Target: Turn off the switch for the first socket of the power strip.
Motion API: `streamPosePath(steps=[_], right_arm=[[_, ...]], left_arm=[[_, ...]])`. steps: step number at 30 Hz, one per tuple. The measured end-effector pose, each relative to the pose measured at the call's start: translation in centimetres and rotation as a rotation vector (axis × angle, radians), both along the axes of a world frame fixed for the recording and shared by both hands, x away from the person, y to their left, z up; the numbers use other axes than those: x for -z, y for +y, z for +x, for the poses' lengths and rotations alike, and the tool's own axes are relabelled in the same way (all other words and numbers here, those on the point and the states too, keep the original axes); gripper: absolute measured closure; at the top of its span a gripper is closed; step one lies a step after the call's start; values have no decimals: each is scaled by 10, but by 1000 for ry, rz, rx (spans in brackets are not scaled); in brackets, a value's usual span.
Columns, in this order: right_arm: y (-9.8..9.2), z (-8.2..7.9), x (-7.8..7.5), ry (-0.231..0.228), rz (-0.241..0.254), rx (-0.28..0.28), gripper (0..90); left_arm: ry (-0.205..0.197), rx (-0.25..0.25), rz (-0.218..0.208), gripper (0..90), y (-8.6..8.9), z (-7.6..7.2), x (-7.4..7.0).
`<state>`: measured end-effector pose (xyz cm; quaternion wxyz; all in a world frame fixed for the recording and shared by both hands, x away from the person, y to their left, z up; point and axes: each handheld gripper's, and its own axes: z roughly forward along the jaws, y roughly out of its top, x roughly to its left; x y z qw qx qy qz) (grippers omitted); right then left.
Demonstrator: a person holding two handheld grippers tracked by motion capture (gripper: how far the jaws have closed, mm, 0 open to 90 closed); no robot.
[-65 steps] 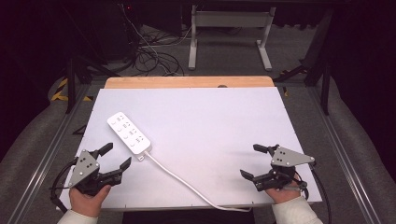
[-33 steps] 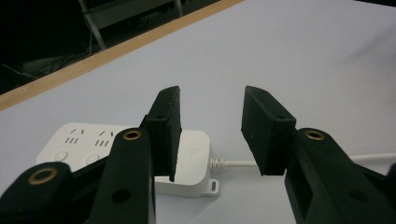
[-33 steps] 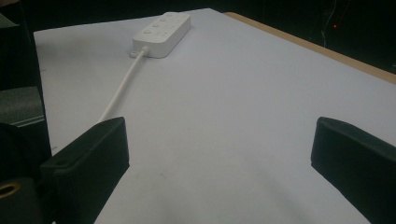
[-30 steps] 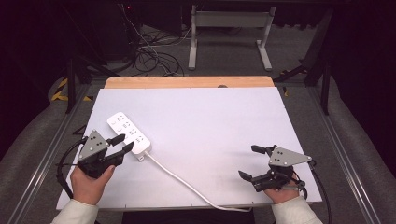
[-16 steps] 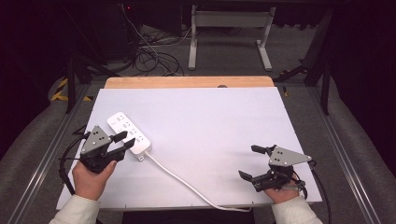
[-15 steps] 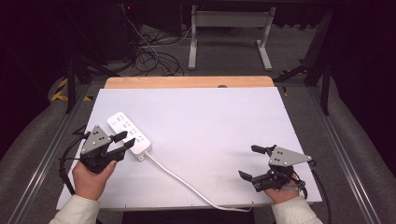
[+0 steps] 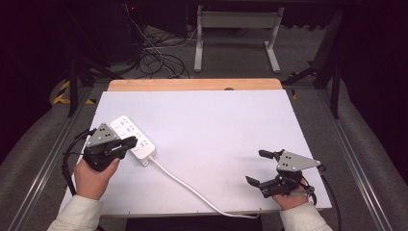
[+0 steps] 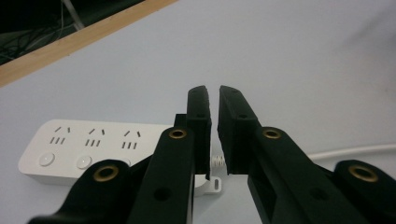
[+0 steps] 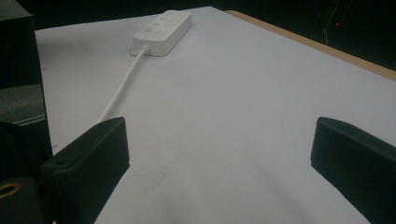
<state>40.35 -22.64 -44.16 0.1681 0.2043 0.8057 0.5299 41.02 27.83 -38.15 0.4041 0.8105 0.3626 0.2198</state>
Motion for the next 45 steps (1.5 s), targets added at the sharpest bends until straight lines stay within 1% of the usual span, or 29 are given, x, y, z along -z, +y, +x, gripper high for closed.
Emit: streamPosePath(steps=[2,3,4,6,7,10,13,15,17,18,22,24,28,29,30,31,34,35,38,40,43,45], right_arm=[[0,0,0,0,1,-1,49],[0,0,0,0,1,-1,49],[0,0,0,2,1,-1,49],[0,0,0,1,1,-1,50],[0,0,0,2,2,-1,50],[0,0,0,1,0,-2,49],[0,0,0,1,0,-2,49],[0,0,0,0,-1,-2,49],[0,0,0,0,-1,-2,49],[0,0,0,0,-1,-2,49],[1,0,0,0,-3,-3,49],[1,0,0,-1,-4,-3,50],[1,0,1,1,-4,-3,50],[1,0,1,2,-4,-4,50],[1,0,1,2,-4,-4,50],[1,0,1,2,-5,-4,49],[1,1,1,4,-4,-6,50],[1,0,1,4,-5,-5,50],[1,1,1,4,-4,-6,50],[1,1,1,5,-4,-6,50],[1,1,1,5,-3,-7,50],[1,1,1,6,-3,-6,50]], left_arm=[[21,-1,2,871,0,3,0],[26,-1,12,871,0,5,0],[34,-5,17,892,0,6,0],[57,-3,26,894,0,10,1],[63,-2,38,894,0,12,1],[102,-2,54,895,-1,17,2],[114,-16,69,895,-1,23,3],[134,-13,85,895,0,27,4],[150,-25,97,895,1,31,5],[169,-31,95,895,1,33,6],[209,-60,90,895,5,41,10],[227,-63,88,895,6,45,12],[265,-70,98,895,6,52,16],[278,-68,116,895,6,56,18],[278,-68,116,895,6,56,18],[292,-70,113,895,5,57,19],[310,-73,131,896,4,61,22],[313,-74,146,896,4,62,23],[336,-72,157,895,1,65,26],[346,-72,175,896,0,67,27],[365,-68,185,896,-3,69,29],[369,-69,201,896,-3,71,30]])
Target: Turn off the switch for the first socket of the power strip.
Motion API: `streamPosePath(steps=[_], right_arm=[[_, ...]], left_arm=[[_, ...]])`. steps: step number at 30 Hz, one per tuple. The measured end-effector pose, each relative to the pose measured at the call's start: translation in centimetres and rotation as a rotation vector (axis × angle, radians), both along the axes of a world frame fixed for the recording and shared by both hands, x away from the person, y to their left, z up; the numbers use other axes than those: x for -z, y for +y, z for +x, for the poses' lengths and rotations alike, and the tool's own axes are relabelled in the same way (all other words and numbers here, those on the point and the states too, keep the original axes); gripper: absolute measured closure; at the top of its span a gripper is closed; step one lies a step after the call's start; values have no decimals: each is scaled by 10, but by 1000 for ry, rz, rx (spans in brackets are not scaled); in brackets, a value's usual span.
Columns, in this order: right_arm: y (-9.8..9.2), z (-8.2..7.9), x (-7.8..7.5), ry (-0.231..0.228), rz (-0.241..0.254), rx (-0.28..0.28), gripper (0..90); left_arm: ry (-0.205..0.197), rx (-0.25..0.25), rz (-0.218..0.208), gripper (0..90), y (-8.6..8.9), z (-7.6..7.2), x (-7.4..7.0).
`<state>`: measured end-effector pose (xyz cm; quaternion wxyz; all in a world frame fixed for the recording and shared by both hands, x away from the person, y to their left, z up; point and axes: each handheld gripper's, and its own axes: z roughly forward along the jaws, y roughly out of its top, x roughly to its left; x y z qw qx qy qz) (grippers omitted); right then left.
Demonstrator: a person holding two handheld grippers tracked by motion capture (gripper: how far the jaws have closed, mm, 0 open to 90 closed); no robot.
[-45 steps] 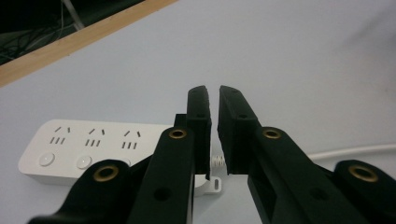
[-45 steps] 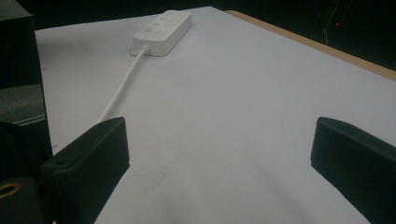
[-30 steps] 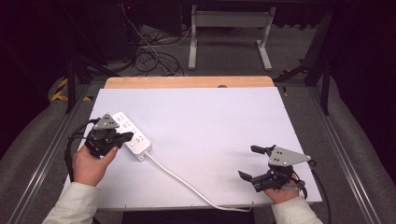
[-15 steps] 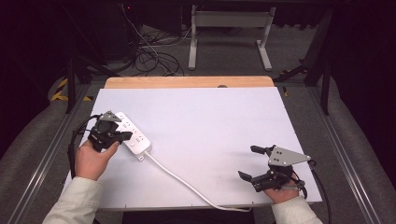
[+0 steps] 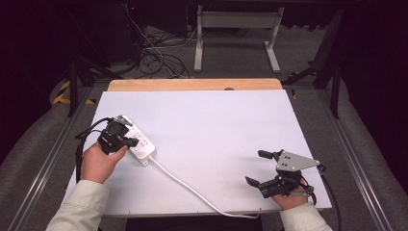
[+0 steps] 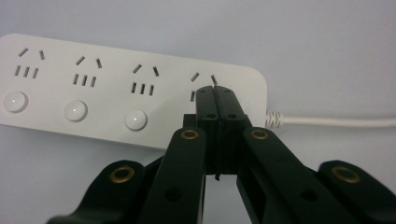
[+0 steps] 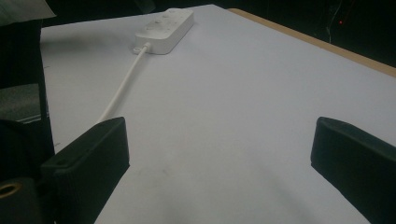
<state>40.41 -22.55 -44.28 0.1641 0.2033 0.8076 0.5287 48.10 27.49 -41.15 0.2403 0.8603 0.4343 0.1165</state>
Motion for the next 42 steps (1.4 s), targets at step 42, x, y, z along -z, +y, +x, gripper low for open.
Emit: streamPosePath(steps=[42], right_arm=[[0,1,1,11,-6,-13,49]], left_arm=[[109,-3,106,897,-9,16,16]])
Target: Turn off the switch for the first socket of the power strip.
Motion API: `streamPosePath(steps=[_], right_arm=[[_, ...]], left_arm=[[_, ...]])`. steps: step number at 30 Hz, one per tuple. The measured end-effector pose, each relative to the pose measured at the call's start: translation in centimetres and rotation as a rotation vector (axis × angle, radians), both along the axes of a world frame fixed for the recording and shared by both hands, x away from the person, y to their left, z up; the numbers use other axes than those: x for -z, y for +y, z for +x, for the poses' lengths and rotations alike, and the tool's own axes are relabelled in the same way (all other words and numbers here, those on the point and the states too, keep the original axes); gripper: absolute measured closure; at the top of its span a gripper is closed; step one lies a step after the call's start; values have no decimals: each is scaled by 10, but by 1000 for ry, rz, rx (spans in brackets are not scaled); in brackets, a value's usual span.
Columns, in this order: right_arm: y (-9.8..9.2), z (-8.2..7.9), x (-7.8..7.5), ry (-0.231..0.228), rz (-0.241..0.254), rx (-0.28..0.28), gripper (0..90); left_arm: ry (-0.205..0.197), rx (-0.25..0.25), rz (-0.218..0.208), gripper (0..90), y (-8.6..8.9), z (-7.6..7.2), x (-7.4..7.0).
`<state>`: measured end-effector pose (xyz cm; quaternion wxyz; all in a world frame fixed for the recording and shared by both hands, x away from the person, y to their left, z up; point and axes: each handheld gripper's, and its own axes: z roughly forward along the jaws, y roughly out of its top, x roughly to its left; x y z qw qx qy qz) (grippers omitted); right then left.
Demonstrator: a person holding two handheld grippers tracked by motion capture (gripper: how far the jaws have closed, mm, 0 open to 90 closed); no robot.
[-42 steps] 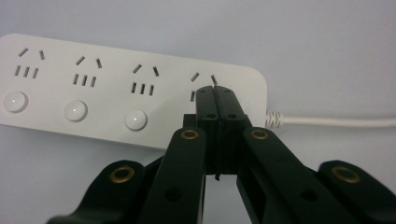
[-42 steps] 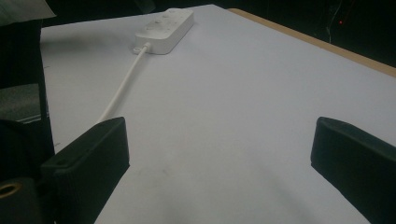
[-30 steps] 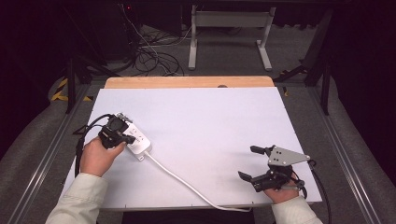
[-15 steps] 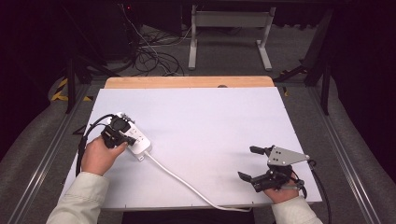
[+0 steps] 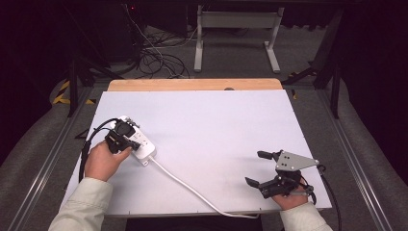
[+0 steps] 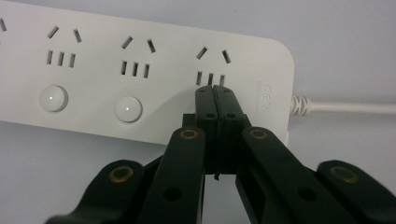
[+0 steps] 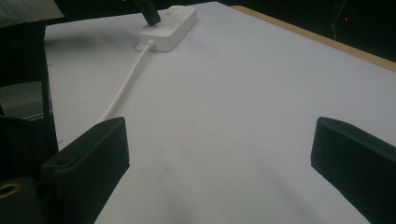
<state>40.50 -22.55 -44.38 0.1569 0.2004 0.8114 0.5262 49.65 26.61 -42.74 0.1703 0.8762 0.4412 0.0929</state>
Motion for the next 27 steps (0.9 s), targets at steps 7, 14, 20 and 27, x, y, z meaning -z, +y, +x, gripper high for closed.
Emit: streamPosePath(steps=[7,14,20,27], right_arm=[[0,0,0,2,1,-3,50],[0,0,0,3,0,-3,50],[0,-1,0,3,0,-4,50],[0,-1,0,5,1,-4,50]], left_arm=[[-1,-6,-4,897,0,0,2],[-7,-11,-13,897,2,-1,3],[-20,-13,-1,897,0,-3,3],[-43,-28,-7,898,-1,-3,4]])
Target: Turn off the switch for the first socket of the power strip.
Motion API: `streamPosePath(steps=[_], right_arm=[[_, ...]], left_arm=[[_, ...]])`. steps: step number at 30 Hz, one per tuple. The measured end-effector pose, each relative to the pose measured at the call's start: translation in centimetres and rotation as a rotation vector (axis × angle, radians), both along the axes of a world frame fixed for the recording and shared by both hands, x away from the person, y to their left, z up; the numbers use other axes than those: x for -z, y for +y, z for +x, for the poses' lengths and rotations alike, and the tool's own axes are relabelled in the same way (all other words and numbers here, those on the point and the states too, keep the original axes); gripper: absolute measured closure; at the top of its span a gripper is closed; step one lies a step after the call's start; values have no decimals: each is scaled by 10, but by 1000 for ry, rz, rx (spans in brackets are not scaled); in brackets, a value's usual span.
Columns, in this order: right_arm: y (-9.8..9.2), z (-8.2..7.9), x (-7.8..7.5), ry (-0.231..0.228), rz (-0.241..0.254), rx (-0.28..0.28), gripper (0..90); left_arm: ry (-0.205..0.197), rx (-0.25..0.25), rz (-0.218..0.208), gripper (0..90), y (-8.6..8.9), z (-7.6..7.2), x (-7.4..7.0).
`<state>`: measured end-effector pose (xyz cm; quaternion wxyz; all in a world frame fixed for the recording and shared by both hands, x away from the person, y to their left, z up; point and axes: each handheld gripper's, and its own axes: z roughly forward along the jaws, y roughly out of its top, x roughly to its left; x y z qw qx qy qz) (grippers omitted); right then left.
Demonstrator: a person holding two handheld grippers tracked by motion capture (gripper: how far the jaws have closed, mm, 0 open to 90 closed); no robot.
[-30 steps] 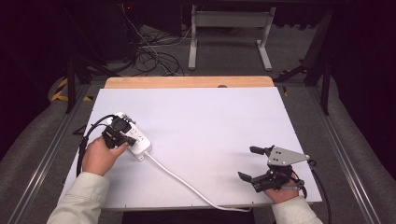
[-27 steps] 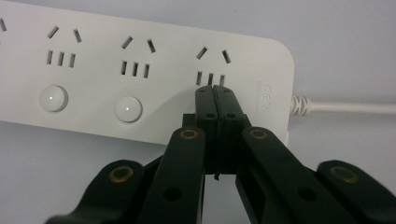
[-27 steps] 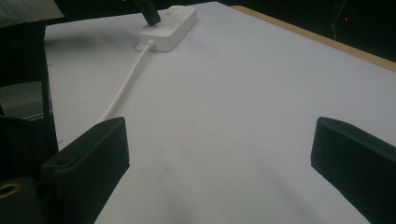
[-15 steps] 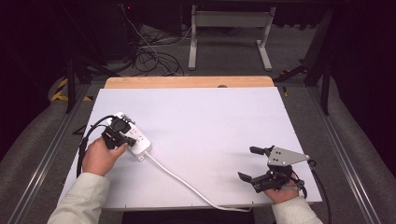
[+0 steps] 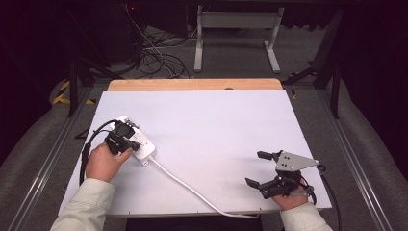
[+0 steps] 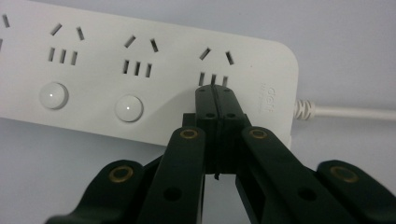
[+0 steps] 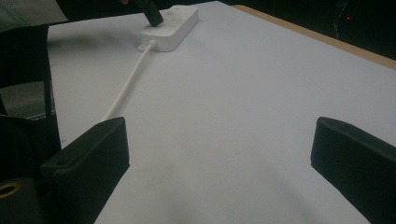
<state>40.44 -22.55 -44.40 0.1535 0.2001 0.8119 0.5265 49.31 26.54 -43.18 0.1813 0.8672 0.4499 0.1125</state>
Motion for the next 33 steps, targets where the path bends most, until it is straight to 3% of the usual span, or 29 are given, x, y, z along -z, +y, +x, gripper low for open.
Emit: streamPosePath(steps=[5,14,28,31,32,33], right_arm=[[0,0,0,0,2,-2,50],[0,0,1,6,2,-5,50],[1,0,1,7,-1,-5,49],[1,0,1,7,2,-7,49],[1,0,1,7,2,-7,49],[0,1,1,8,1,-5,49]], left_arm=[[8,-11,21,898,-2,-1,-1],[6,-19,-14,899,1,-3,0],[-19,-32,2,900,-2,-6,2],[-44,-28,-29,898,3,-7,-4],[-58,-27,-57,898,4,-9,-8],[-107,-20,-103,898,6,-14,-19]])
